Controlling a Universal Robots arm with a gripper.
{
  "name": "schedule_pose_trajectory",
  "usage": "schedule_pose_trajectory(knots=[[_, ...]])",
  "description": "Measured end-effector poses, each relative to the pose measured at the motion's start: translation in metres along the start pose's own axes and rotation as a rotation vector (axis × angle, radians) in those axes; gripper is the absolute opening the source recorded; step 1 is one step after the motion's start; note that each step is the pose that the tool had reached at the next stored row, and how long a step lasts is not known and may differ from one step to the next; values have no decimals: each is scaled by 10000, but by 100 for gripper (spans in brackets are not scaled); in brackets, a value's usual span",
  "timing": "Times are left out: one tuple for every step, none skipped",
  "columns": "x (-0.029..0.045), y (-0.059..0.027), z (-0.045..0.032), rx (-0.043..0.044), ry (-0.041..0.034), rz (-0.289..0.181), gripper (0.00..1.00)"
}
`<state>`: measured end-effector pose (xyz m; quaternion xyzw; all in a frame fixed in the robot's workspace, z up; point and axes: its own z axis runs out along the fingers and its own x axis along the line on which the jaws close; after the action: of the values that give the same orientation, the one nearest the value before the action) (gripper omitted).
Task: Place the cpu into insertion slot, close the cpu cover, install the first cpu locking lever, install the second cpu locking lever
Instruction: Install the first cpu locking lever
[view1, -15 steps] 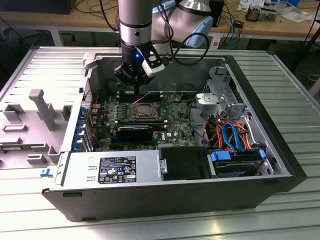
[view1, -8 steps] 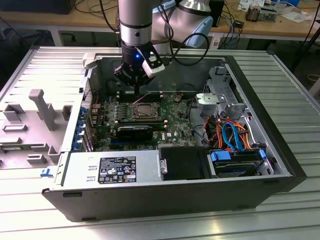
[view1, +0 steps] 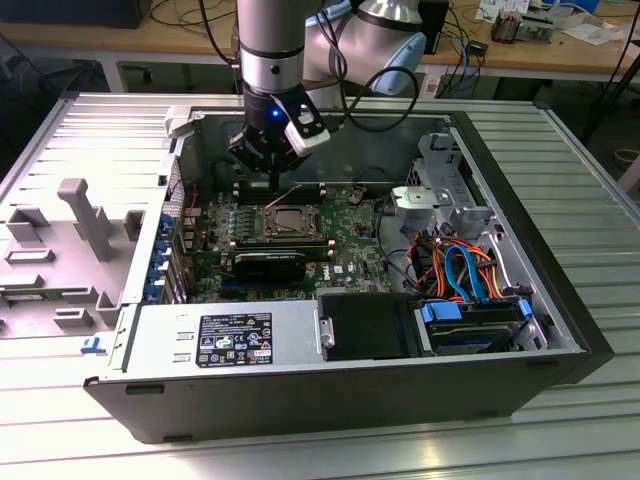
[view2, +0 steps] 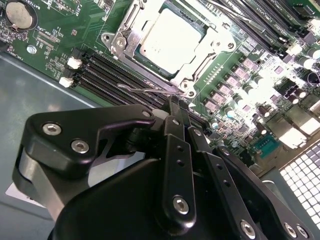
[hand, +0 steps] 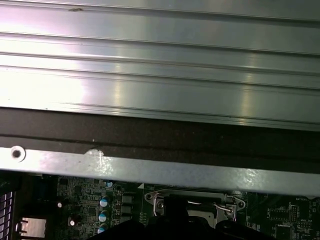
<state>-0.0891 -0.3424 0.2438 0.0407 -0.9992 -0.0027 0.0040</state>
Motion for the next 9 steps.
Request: schedule_pose_trajectory(knots=[[-1, 0, 4, -1, -1, -6, 11], [-2, 0, 6, -1, -1, -9, 11], [-3, 0, 7, 0, -1, -13, 11], [-4, 0, 9, 0, 0, -16, 11], [-5, -1, 11, 1, 0, -19, 11], [-7, -1, 14, 0, -1, -24, 11], [-8, -1, 16, 0, 0, -26, 11], [-9, -1, 17, 0, 0, -30, 11], [-10, -1, 20, -1, -1, -35, 11]])
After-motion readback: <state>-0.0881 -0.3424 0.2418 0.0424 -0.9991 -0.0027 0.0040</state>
